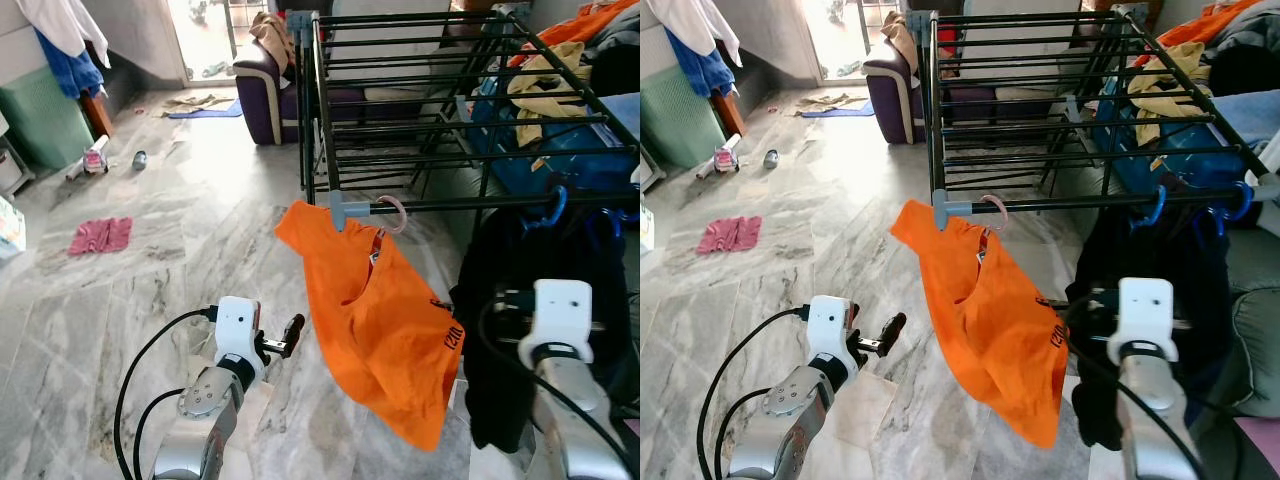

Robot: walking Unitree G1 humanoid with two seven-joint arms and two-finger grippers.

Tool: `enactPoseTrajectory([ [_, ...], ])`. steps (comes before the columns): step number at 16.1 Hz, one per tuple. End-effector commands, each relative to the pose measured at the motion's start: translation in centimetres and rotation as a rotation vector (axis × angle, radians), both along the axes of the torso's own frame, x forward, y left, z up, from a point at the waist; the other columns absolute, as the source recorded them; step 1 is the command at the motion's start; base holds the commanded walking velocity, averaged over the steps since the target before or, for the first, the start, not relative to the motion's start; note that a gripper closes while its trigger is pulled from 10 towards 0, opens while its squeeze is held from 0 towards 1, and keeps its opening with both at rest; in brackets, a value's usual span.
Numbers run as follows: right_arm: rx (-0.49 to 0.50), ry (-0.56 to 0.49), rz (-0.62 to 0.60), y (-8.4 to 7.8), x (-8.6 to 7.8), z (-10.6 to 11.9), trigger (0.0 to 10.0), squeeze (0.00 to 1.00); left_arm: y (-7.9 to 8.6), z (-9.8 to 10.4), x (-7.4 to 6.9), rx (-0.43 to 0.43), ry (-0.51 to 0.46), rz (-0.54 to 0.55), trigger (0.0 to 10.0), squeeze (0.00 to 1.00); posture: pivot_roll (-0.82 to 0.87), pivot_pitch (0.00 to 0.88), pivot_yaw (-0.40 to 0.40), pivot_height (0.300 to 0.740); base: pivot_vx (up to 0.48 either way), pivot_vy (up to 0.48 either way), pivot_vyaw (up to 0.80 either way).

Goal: Hang hanger

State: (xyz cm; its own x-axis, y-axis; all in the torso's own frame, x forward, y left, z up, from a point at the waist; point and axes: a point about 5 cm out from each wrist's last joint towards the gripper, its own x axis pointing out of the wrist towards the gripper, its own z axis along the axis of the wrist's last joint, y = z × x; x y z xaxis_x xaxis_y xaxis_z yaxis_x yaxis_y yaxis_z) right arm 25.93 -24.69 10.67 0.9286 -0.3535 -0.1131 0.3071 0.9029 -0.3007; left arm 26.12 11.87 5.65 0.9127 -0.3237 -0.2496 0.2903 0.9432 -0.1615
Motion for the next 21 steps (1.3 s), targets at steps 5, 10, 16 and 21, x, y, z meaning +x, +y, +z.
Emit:
enactPoseTrajectory([
  [5,-0.009,0.033,-0.072,-2.3,1.2,0.2,10.0,0.0,-0.4,0.4,0.4,0.026,-0.009,-0.035,10.0,0.0,-0.05,0.029,0.028,0.74,0.0,0.0,0.0],
  [10,0.092,0.185,-0.032,-4.6,3.7,-1.9,10.0,0.0,-0.4,0.1,0.9,0.02,0.02,-0.004,10.0,0.0,-0.03,0.041,0.025,0.74,0.0,0.0,0.0],
  [16,0.087,0.243,0.003,-6.4,5.7,-1.9,10.0,0.0,0.4,0.2,0.7,0.032,0.029,0.019,10.0,0.0,0.01,0.061,0.03,0.74,0.0,0.0,0.0],
  [21,0.168,0.247,0.095,-5.1,7.5,-1.5,0.0,0.0,1.4,0.3,0.3,0.064,0.045,0.023,10.0,0.0,0.06,0.084,0.048,0.74,0.0,0.0,0.0],
])
